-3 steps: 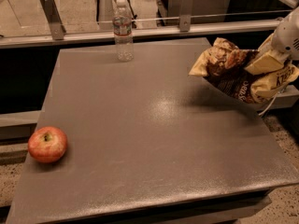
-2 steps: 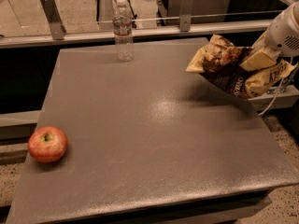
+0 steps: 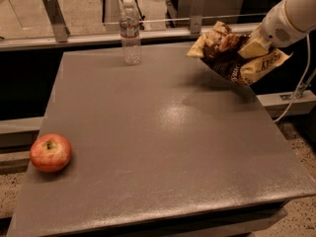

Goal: Move brown chip bag near water bottle

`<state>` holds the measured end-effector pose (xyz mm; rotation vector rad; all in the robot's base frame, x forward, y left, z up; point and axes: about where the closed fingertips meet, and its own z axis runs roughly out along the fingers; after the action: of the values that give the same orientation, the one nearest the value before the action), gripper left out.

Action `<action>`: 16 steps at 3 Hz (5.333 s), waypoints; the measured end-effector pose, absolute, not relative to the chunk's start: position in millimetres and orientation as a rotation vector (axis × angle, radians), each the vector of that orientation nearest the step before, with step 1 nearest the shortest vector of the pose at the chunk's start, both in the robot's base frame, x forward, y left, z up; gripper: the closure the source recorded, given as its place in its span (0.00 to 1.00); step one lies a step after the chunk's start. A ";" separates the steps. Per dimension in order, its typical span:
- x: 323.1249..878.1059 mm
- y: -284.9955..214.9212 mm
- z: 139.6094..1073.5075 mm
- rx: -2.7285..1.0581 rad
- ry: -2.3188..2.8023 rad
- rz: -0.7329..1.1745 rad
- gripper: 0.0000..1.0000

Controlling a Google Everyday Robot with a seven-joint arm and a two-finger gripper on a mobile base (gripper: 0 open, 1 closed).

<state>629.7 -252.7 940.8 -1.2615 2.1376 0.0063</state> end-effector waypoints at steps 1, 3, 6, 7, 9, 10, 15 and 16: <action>666.2 -238.1 935.7 -1.218 2.108 0.023 1.00; 721.8 -210.8 927.2 -1.098 2.110 0.062 1.00; 743.2 -163.8 906.6 -1.100 2.114 0.187 1.00; 741.9 -153.8 900.5 -1.119 2.108 0.223 1.00; 733.2 -134.9 898.7 -1.176 2.074 0.278 0.76; 728.7 -128.9 898.5 -1.201 2.063 0.297 0.53; 709.6 -151.2 928.7 -1.179 1.999 0.274 0.00; 697.6 -186.0 947.7 -1.117 1.943 0.275 0.00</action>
Offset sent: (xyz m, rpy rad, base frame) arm 0.1083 0.0350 -0.0114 0.1345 -0.0719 -0.1140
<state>697.6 -186.0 947.7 -1.1170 1.9427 0.2746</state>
